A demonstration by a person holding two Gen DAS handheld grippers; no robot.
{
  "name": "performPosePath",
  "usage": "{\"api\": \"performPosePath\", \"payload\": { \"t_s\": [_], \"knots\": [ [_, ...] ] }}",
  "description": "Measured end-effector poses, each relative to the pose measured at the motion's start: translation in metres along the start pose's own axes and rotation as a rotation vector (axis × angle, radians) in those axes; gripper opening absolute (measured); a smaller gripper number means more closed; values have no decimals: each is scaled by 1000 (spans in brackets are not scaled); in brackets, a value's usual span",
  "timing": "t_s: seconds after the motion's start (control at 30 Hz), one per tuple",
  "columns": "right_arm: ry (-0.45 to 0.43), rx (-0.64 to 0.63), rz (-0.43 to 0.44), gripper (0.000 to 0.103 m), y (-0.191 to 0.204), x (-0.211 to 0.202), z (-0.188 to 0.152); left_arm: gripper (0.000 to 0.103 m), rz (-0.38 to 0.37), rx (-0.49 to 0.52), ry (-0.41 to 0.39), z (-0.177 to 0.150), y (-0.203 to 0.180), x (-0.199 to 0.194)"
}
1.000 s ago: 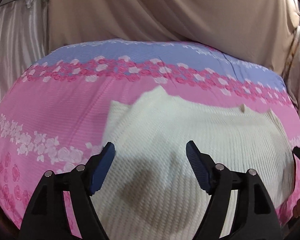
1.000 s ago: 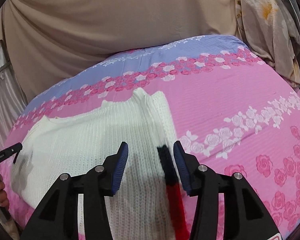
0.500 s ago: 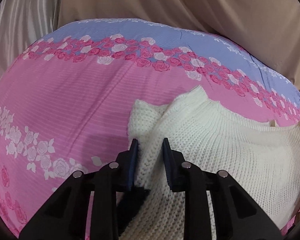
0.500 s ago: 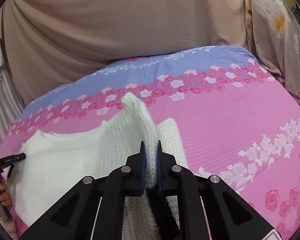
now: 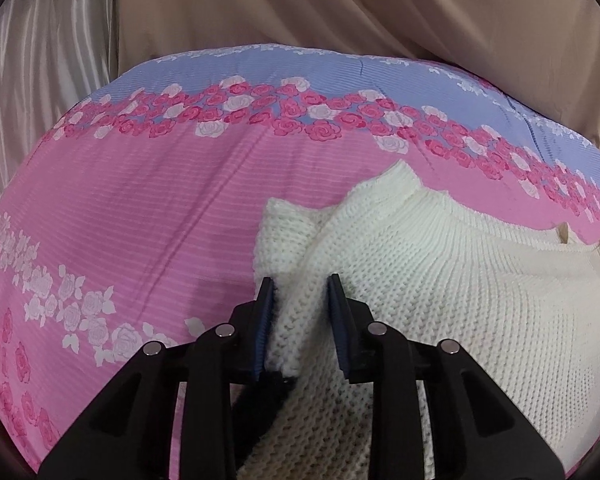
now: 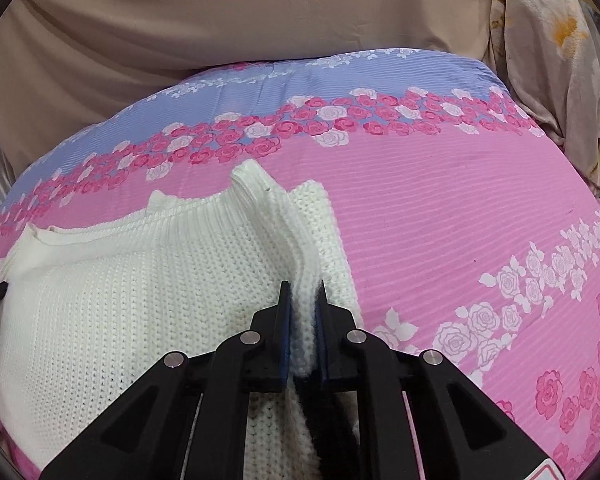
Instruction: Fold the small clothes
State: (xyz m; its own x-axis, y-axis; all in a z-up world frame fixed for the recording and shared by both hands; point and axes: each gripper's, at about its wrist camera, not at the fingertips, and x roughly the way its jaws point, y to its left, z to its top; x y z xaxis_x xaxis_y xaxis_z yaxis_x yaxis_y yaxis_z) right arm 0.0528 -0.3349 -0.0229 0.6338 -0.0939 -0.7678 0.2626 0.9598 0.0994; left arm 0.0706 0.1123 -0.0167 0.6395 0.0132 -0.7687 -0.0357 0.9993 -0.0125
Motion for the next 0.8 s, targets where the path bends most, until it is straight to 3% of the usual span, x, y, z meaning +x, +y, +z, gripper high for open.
{"api": "performPosePath", "payload": {
  "t_s": [0.1,0.13,0.2,0.23,0.27,0.37,0.43,0.63,0.8],
  "knots": [
    [-49,53,18,14,-4,-22,3,33,-20,-20,-19,-2,3,-16],
    [-75,55,14,15,-3,-32,3,39,-25,-29,-28,-3,6,-24],
    [-115,24,32,21,8,-53,5,62,-15,-45,-74,-8,15,-45],
    [-116,-5,63,21,17,-59,7,78,3,-49,-101,-10,19,-55],
    [-108,-48,108,21,33,-64,7,85,17,-50,-122,-13,21,-62],
    [-60,-152,238,21,81,-64,3,91,36,-37,-108,-21,29,-70],
    [-13,-212,327,21,118,-54,-3,92,7,-52,-67,-29,34,-67],
    [121,-324,355,21,179,-8,-28,92,-93,-97,47,-55,39,-43],
    [85,-336,345,21,180,-5,-35,92,-140,-156,53,-62,38,-27]
  ]
}}
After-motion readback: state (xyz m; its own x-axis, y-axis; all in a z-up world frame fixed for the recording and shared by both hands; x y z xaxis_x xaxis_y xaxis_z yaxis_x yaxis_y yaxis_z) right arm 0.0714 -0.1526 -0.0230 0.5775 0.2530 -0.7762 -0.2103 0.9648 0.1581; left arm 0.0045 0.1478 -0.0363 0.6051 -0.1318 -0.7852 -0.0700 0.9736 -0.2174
